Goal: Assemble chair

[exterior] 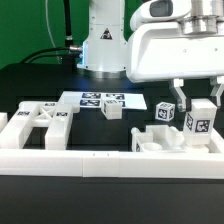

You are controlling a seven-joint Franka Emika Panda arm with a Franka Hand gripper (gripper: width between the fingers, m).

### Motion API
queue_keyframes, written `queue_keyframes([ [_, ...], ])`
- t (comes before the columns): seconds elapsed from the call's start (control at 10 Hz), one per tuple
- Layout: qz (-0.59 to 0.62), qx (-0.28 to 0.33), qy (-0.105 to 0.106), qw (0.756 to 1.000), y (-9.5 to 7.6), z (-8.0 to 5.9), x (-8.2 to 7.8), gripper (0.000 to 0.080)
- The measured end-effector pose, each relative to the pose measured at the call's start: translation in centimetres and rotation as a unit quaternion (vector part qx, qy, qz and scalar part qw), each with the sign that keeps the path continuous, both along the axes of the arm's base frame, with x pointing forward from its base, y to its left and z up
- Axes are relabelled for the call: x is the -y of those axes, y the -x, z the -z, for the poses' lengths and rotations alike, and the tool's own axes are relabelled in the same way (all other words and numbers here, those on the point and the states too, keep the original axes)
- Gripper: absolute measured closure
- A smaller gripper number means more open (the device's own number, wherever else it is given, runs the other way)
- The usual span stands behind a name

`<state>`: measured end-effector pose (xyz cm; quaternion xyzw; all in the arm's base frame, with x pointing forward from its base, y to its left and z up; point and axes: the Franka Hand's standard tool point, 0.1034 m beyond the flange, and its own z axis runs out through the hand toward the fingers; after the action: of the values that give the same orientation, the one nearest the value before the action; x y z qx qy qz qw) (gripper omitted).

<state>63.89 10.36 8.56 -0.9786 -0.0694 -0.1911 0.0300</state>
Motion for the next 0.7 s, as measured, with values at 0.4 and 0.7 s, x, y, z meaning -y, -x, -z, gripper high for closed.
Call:
queue_keyframes([
  [0.4,-0.005,0.017,-0.001,1.0,0.14,0.04,-0.82,0.0499],
  [0.7,-0.008,0.012,0.0,1.0,0.07,-0.5,-0.77,0.019],
])
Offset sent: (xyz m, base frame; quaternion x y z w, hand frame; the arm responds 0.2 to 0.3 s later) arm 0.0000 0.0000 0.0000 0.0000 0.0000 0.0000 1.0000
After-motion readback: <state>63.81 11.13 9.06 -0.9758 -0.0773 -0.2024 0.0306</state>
